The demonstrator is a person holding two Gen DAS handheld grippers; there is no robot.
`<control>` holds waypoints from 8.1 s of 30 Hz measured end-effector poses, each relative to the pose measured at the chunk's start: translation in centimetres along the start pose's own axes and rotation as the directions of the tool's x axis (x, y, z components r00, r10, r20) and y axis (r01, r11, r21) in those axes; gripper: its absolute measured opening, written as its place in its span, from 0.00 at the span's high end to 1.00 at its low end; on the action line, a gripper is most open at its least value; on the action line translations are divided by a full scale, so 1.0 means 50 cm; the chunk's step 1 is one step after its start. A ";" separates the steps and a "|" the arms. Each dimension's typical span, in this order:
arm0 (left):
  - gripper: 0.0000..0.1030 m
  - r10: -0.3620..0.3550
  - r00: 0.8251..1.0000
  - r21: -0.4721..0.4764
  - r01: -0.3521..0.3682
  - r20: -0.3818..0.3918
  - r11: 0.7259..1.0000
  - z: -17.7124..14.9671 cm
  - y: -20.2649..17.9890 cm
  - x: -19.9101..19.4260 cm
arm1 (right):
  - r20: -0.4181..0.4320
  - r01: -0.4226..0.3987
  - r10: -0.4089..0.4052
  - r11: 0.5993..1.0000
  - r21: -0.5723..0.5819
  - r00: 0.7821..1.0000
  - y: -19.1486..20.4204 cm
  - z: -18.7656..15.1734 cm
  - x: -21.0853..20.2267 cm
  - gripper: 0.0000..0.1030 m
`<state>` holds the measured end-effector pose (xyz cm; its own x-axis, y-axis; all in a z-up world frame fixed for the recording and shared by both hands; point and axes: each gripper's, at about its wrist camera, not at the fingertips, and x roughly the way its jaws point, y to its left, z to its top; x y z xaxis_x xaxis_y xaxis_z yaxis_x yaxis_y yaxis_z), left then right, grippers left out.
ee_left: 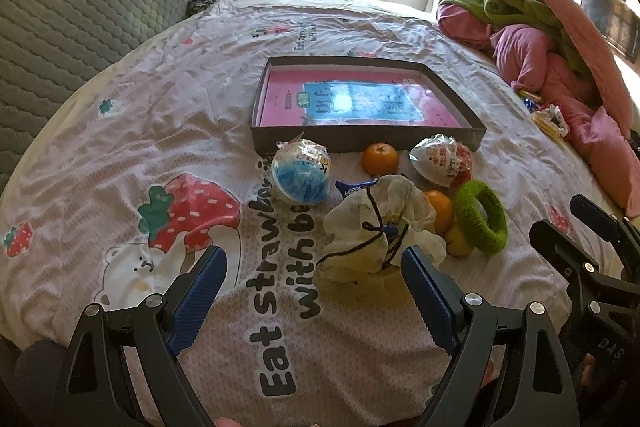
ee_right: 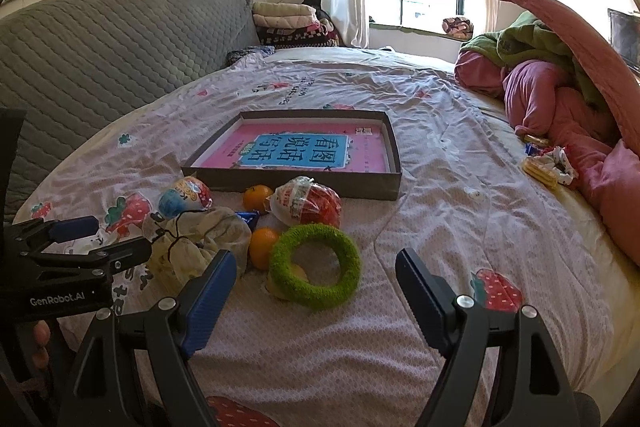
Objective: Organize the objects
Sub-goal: 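Move left tool to the cream mesh bag while right tool approaches the green ring, then close left tool on the mesh bag while right tool closes on the green ring, then carry the mesh bag with left tool while right tool carries the ring over the pink tray, then open left tool to drop the bag in the tray while right tool releases the ring there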
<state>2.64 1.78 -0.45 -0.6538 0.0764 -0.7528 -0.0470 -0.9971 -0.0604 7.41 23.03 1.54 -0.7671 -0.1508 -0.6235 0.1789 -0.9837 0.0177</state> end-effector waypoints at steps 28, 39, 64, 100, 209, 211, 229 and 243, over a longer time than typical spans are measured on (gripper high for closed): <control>0.13 -0.028 0.999 -0.001 0.028 -0.045 1.000 -0.022 -0.001 0.052 | -0.111 -0.014 0.014 1.000 0.005 0.994 -0.013 -0.032 0.056 0.21; 0.13 -0.067 0.996 -0.024 0.065 -0.062 0.998 -0.012 0.018 0.100 | -0.173 -0.025 0.022 1.000 -0.016 0.985 -0.020 -0.038 0.113 0.23; 0.91 -0.232 0.972 0.005 0.232 -0.029 0.973 0.002 -0.001 0.101 | -0.143 -0.138 0.131 0.989 -0.046 0.981 -0.007 -0.021 0.123 0.82; 0.92 -0.266 0.959 0.018 0.266 0.098 0.964 0.031 0.011 0.014 | -0.004 -0.203 0.203 0.979 -0.021 0.979 -0.020 0.015 0.060 0.85; 0.48 -0.095 0.995 0.035 0.095 -0.014 0.995 0.277 0.095 0.317 | -0.128 -0.128 0.131 0.991 0.025 0.983 -0.120 0.168 0.403 0.66; 0.47 -0.092 0.996 0.036 0.093 -0.013 0.995 0.278 0.097 0.316 | -0.132 -0.131 0.134 0.991 0.031 0.982 -0.121 0.167 0.402 0.65; 0.30 -0.075 0.994 0.008 0.074 0.076 0.997 0.288 0.114 0.270 | -0.057 -0.136 0.136 0.991 -0.002 0.989 -0.102 0.182 0.357 0.62; 0.26 -0.055 0.987 0.033 0.051 0.148 0.998 0.284 0.104 0.225 | 0.015 -0.162 0.163 0.986 -0.042 0.987 -0.076 0.198 0.306 0.50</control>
<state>-15.66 -2.60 0.06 -0.7549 0.1300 -0.6428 -0.1053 -0.9915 -0.0768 -11.09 23.47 -0.34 -0.7370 -0.3105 -0.6004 0.3266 -0.9413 0.0858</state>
